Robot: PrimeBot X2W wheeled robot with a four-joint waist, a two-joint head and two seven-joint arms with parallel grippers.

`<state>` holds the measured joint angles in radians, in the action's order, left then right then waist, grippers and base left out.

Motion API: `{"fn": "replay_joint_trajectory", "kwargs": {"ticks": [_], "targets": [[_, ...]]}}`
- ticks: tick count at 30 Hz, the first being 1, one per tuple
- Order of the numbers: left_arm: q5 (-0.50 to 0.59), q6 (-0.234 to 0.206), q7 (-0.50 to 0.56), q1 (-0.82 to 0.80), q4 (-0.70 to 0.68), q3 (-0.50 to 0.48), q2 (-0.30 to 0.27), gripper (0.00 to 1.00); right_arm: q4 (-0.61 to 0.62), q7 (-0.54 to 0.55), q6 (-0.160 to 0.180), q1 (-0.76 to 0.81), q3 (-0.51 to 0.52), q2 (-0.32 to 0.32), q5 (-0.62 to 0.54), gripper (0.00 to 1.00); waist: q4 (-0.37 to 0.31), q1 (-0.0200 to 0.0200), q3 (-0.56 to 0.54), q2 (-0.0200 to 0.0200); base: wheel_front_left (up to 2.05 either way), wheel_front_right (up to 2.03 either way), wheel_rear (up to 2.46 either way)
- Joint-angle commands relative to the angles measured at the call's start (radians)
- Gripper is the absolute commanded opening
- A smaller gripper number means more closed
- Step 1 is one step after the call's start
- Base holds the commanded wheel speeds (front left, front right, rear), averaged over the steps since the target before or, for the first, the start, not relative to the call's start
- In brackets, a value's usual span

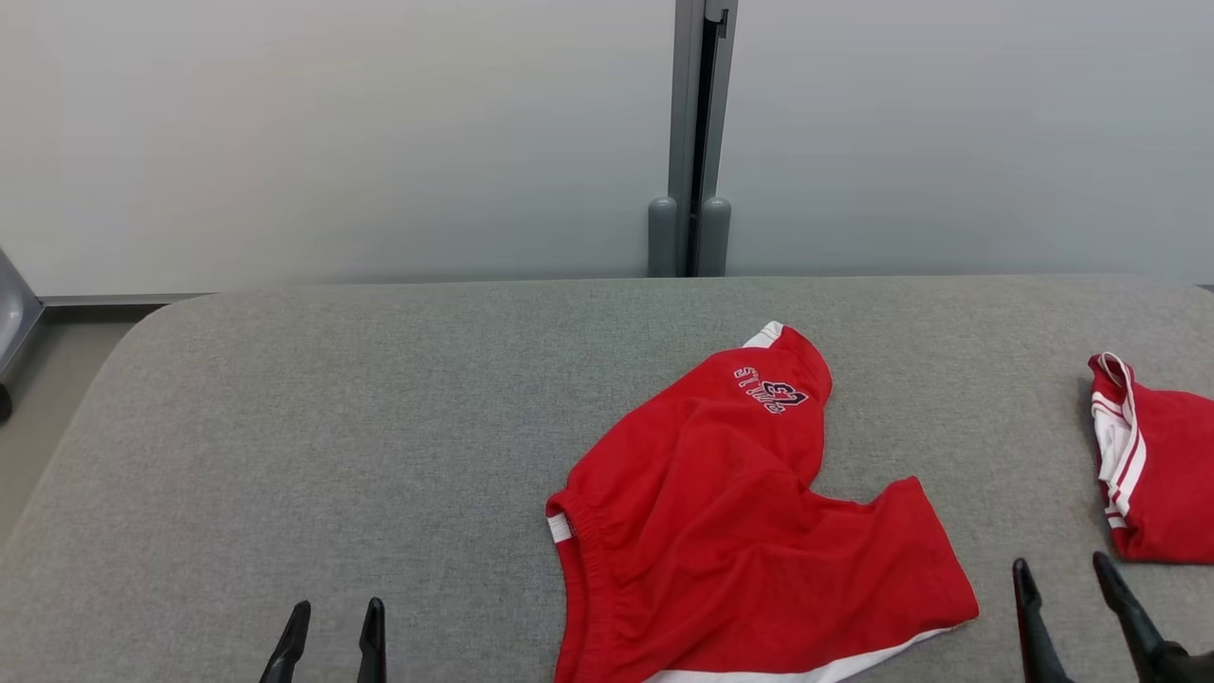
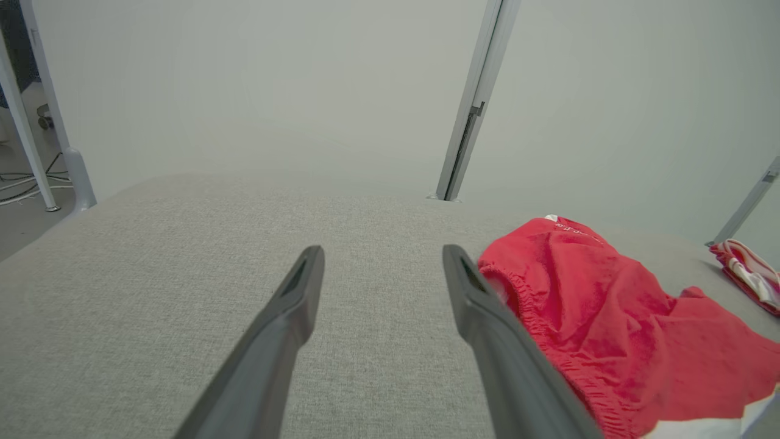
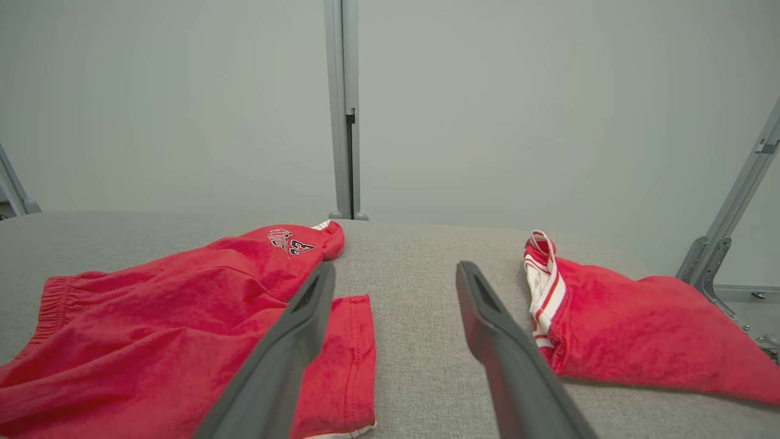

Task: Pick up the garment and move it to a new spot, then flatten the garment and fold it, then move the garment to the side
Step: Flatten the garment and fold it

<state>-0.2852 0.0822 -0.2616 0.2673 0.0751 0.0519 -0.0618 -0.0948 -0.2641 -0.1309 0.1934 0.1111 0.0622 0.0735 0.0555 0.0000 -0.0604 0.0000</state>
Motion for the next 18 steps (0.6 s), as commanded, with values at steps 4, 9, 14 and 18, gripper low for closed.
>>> {"fn": "replay_joint_trajectory", "kwargs": {"ticks": [4, 9, 14, 18], "targets": [[0.005, 0.022, -0.004, -0.001, -0.024, 0.028, 0.004, 1.0, -0.031, 0.0, 0.0, -0.017, -0.084, 0.071, 0.039, 1.0, -0.005, 0.0, 0.003, 0.0, 0.0, 0.0, 0.0], [0.004, 0.038, 0.188, 0.012, -0.098, 0.122, -0.045, 1.0, -0.027, 0.152, 0.0, -0.052, -0.235, 0.226, 0.117, 1.0, -0.003, 0.0, 0.021, 0.0, 0.0, 0.0, 0.0], [-0.102, 0.042, 0.465, 0.061, -0.214, 0.193, -0.063, 1.0, -0.042, 0.343, 0.0, -0.075, -0.318, 0.332, 0.197, 1.0, -0.002, 0.0, 0.069, 0.0, 0.0, 0.0, 0.0], [-0.188, 0.044, 0.577, 0.082, -0.265, 0.219, -0.056, 1.0, -0.077, 0.402, 0.0, -0.11, -0.33, 0.352, 0.226, 1.0, 0.0, 0.0, 0.127, 0.0, 0.0, 0.0, 0.0]]}}
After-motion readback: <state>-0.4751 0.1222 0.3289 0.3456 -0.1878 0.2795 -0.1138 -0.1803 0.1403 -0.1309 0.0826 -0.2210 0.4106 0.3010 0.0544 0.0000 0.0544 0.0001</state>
